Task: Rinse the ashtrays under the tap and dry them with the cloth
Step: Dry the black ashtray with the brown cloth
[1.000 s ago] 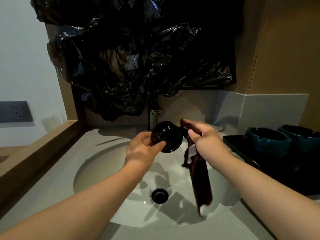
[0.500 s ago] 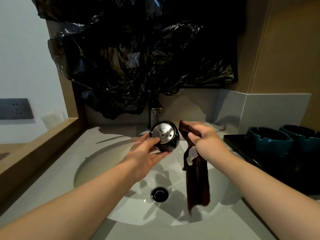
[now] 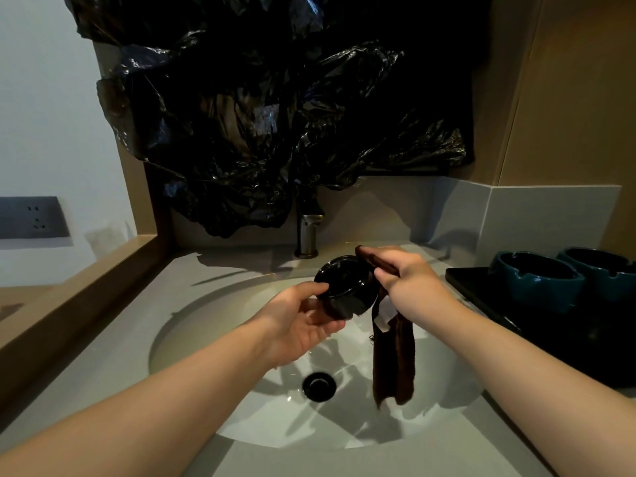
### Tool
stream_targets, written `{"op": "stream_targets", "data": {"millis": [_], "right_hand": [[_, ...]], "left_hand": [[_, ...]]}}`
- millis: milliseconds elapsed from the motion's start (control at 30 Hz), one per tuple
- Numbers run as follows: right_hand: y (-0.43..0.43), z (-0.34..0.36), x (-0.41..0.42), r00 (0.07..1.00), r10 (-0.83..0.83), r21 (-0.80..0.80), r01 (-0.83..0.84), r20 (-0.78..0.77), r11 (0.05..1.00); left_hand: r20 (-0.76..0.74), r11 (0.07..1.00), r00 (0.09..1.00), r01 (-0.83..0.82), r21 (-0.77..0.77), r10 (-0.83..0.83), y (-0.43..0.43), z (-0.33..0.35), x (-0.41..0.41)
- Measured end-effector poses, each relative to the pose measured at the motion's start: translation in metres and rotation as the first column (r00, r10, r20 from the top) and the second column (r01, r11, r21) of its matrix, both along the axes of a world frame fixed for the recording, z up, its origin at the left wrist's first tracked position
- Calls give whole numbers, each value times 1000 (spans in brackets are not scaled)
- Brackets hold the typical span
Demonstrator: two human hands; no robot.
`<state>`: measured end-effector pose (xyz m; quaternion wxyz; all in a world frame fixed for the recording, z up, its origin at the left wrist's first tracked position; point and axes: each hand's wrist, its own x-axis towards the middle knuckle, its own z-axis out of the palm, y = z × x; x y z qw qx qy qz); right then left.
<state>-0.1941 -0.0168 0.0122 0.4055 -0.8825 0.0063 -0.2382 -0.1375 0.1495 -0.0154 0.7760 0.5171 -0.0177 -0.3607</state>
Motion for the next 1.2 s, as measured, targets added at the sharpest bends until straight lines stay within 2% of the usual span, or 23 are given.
{"op": "stream_targets", "data": {"millis": [167,267,367,433,500,533,633,700,767,933,1100,1200], "right_hand": [[5,-3,-4,997,-6,-28,8,80,1000],[8,-5,-8,993,20,-106,-8,118,994],[10,-9,-6,995,102,-172,-100,1,980],[5,-13,-2,987,41,-151,-64,-153,986],[-2,-16,2,989,-68,-300,25,-134,954],[-5,-16,2,992,-103,-310,75,-73,948],[-9,-6,-1,977,-180,-188,199,110,962],[-11,0,-4,971,-204,-34,210,127,977],[-8,4,-6,976,-174,45,170,133,985],[8,-7,-3,992,-61,-113,73,107,991],[17,-13,-3,997,2,-229,15,71,973],[23,-14,-5,993,110,-240,-95,47,966]], "left_hand": [[10,973,975,-220,-76,221,1,-1,6],[9,962,965,-262,-81,263,1,1,5],[31,970,970,-239,-52,241,1,1,5],[48,970,969,-241,-43,243,1,3,6],[74,968,966,-247,-42,249,2,2,7],[95,969,965,-243,-40,245,3,1,8],[234,975,952,-215,58,196,3,-5,12],[309,965,933,-233,122,186,2,-8,13],[341,961,921,-244,133,187,1,-6,10],[345,987,931,-147,60,118,-3,-7,5],[181,987,972,-132,-93,147,-3,-4,4],[166,981,970,-163,-101,179,-3,-4,5]]}}
